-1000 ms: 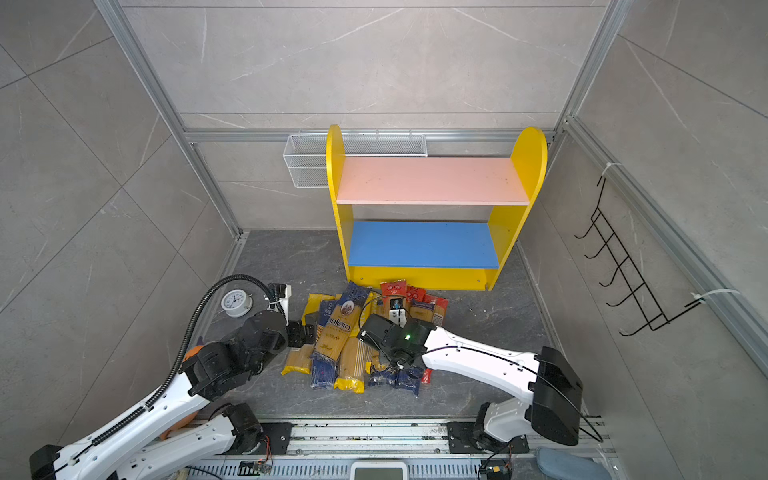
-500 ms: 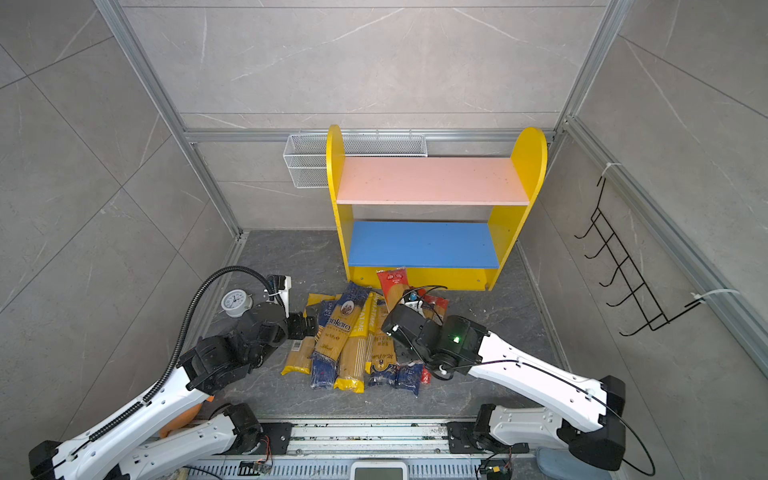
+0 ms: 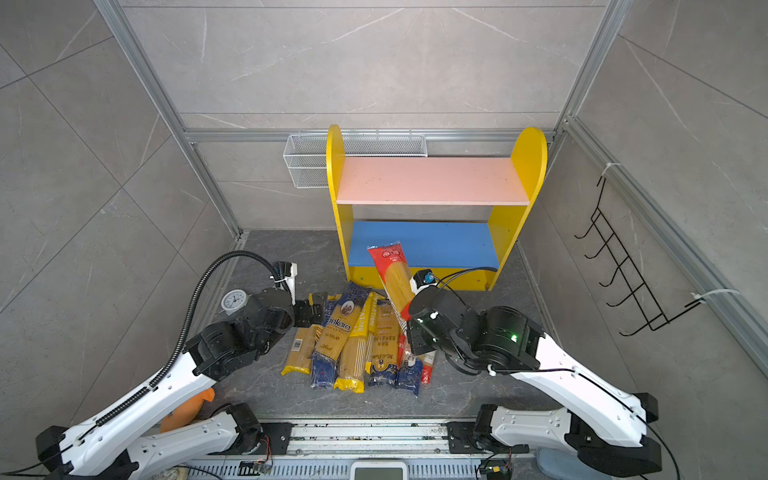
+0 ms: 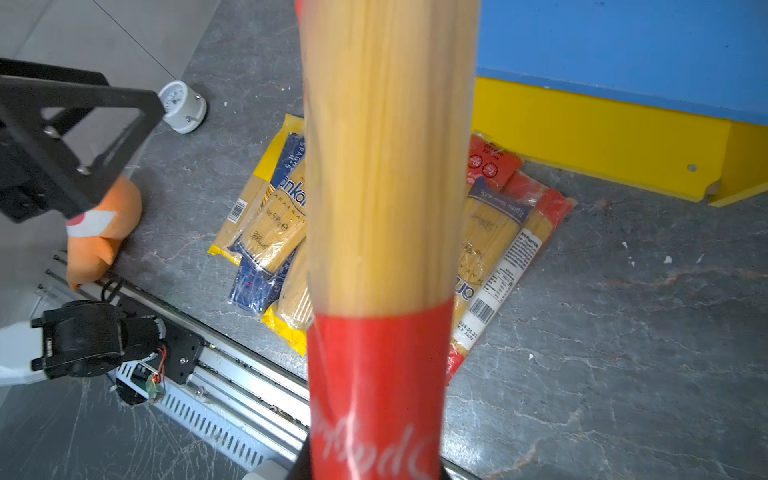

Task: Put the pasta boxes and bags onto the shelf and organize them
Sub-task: 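Carry the red packet up onto the pink upper shelf with the right gripper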

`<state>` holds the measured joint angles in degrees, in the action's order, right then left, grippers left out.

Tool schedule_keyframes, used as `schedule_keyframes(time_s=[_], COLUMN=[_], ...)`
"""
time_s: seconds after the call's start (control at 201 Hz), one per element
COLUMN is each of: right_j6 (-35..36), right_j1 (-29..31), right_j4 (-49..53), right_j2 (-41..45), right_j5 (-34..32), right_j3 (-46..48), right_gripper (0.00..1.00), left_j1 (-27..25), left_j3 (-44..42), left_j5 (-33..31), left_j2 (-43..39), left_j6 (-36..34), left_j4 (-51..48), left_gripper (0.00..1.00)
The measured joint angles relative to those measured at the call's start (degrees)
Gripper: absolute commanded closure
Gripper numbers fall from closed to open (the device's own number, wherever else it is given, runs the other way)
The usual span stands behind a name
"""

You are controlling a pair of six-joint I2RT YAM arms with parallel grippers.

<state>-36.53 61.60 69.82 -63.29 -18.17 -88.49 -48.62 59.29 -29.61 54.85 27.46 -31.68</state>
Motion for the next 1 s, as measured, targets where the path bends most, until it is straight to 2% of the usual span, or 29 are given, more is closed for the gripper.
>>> schedule_keyframes(time_s=[0.284,0.553,0.657,0.866,0.996], right_j6=[4.8,12.7,15.4,15.7,15.6], right_j1=[0.0,-1.0,-4.2,-12.7,-15.7], right_j4=[2.0,1.2,-1.8,-8.8,-10.1], right_j2=[-4.6,-21.1,-25.8,-32.3,-41.7], right_j5=[-4.5,-13.0,-13.6,-12.4,-10.4], right_j3=[-15.0,-37.7,-42.7,-45.3,-55.9], right_gripper=[1.00,1.00,1.00,1.00,1.00], left_j1=[0.0,0.0,0.0,0.0,0.0], left_j3=[1.9,2.0,2.0,2.7,3.6], left_j5=[0.1,-0.4,-0.4,-0.8,-1.9], left_j2=[2.7,2.8,2.8,2.8,2.4], left_j6=[-0.1,-0.3,-0.3,-0.5,-0.9], left_j4=[0.0,0.0,0.0,-0.9,-1.7], left_gripper=[0.00,0.00,0.00,0.00,0.00])
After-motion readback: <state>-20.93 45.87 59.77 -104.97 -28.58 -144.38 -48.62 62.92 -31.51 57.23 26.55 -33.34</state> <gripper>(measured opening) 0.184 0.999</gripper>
